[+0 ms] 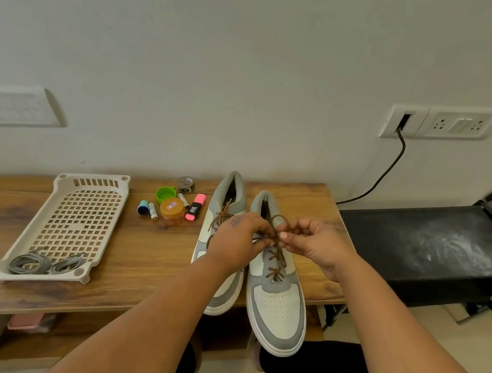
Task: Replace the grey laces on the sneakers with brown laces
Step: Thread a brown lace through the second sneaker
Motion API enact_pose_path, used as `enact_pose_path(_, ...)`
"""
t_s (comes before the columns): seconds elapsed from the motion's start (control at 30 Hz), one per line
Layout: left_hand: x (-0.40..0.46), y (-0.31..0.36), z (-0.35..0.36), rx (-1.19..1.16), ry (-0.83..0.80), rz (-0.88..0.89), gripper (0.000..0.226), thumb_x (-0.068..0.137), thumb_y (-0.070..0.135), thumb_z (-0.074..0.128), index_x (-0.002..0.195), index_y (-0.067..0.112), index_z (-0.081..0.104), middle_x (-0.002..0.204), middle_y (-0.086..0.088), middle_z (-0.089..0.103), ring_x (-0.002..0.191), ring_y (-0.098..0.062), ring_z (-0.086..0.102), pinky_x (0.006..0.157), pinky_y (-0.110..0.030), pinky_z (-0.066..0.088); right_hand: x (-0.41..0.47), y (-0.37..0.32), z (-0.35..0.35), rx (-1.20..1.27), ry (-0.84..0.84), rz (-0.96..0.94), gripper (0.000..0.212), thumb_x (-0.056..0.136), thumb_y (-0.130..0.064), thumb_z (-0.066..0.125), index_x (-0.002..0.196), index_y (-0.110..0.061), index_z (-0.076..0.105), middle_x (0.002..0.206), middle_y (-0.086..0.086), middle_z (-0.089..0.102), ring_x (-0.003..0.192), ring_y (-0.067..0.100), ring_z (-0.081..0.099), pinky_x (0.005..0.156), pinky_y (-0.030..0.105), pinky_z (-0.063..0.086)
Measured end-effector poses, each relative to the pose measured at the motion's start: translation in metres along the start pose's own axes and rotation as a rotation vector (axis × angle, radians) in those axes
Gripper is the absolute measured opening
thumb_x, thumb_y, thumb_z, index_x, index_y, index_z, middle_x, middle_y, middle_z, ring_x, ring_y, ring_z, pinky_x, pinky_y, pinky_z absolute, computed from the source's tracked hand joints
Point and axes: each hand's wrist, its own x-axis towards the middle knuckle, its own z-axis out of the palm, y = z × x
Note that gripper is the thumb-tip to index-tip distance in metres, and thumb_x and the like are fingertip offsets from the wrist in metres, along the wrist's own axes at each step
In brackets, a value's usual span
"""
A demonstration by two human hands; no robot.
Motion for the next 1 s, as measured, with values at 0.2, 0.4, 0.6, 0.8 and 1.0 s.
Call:
enact_pose_path(0.2, 0.000, -0.003, 0.005, -0.135, 0.021, -0.132, 0.017, 0.083, 0.029, 0.078, 0.097, 0.021, 0.074, 0.090, 0.016, 0.063, 0.085, -0.001, 0.058, 0.077, -0.024, 0.049, 0.006, 0.003, 0.005, -0.425, 0.165, -0.155, 0.013, 0.084, -0.013, 0.075, 0.091, -0.020, 0.068, 0.089, 0.004, 0.069, 0.088, 0.020, 0.066, 0.083, 0.035, 0.058)
enact_pose_path(0.4, 0.000, -0.004, 0.005, -0.135, 0.013, -0.131, 0.013, 0.082, 0.028, 0.078, 0.093, 0.023, 0.073, 0.093, 0.013, 0.066, 0.091, -0.006, 0.062, 0.081, -0.031, 0.052, 0.011, 0.005, 0.009, -0.517, 0.217, -0.216, 0.010, 0.084, -0.014, 0.074, 0.090, -0.019, 0.068, 0.085, 0.000, 0.068, 0.085, 0.020, 0.066, 0.081, 0.041, 0.058)
enact_pose_path(0.6, -0.001, -0.004, 0.005, -0.187, 0.022, -0.153, 0.015, 0.081, 0.029, 0.080, 0.093, 0.022, 0.075, 0.094, 0.012, 0.070, 0.091, -0.004, 0.064, 0.085, -0.033, 0.053, 0.013, 0.006, 0.007, -0.479, 0.152, -0.135, 0.011, 0.085, -0.010, 0.073, 0.094, -0.014, 0.067, 0.088, 0.009, 0.071, 0.085, 0.023, 0.069, 0.082, 0.038, 0.059)
enact_pose_path(0.8, -0.001, -0.002, 0.007, -0.213, 0.040, -0.164, 0.013, 0.081, 0.027, 0.079, 0.092, 0.021, 0.075, 0.092, 0.012, 0.070, 0.091, -0.003, 0.065, 0.087, -0.035, 0.053, 0.012, 0.006, 0.009, -0.281, 0.160, -0.076, 0.006, 0.087, -0.011, 0.073, 0.088, -0.014, 0.067, 0.086, 0.013, 0.072, 0.076, 0.016, 0.068, 0.073, 0.028, 0.058)
enact_pose_path(1.0, -0.003, -0.007, 0.011, -0.279, 0.065, -0.209, 0.013, 0.078, 0.029, 0.082, 0.088, 0.022, 0.076, 0.090, 0.013, 0.071, 0.091, -0.003, 0.065, 0.088, -0.038, 0.053, 0.016, 0.006, 0.010, -0.355, 0.144, -0.054, 0.004, 0.087, -0.018, 0.073, 0.086, -0.015, 0.070, 0.080, 0.004, 0.069, 0.075, 0.013, 0.066, 0.074, 0.029, 0.058)
